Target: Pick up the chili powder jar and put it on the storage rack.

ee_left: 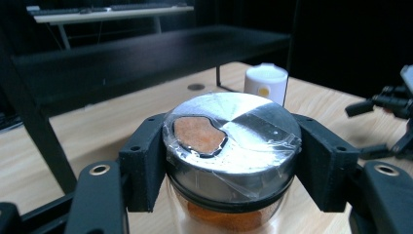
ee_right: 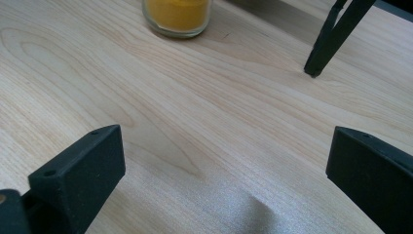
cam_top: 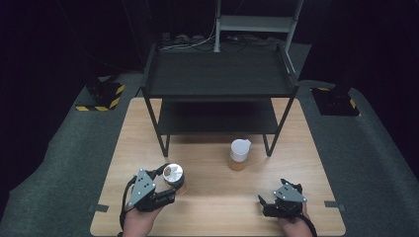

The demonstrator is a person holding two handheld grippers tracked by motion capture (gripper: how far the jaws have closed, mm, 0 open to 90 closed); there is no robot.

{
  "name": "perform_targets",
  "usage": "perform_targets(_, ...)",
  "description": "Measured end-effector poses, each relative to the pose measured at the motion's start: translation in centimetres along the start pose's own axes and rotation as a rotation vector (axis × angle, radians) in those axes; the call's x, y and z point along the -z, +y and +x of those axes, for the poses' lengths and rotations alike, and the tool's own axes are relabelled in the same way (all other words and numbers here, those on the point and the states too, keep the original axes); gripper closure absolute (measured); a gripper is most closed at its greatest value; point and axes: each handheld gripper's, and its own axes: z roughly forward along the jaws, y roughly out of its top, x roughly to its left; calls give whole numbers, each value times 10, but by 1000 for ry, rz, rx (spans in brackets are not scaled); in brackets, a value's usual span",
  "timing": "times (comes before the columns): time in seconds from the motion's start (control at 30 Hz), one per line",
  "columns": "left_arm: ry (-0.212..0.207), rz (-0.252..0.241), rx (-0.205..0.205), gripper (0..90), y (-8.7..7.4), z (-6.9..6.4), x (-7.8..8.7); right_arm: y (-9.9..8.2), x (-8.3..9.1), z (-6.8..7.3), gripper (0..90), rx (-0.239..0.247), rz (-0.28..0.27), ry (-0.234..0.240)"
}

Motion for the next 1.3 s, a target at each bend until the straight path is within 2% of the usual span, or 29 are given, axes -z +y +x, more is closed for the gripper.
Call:
perform_targets(0.13,12,-16,-16,346,13,-1,-1,0,0,0,0,2,2,2)
perform_targets(0.4,7,-69,-10,346,37,5,-1,0,0,-1,0,-5,0,3)
perform_targets(0.83,13,-124,-34,346,72,14,-5,1,0,0,0,4,3,5)
perform_targets(1.0,18,-140,-50,346,85,16,-8,0,0,-1,0,2,1,7)
perform_targets(1.3,15,-170,-53,346,116,24,-20,1,0,-1,0,4,4,7)
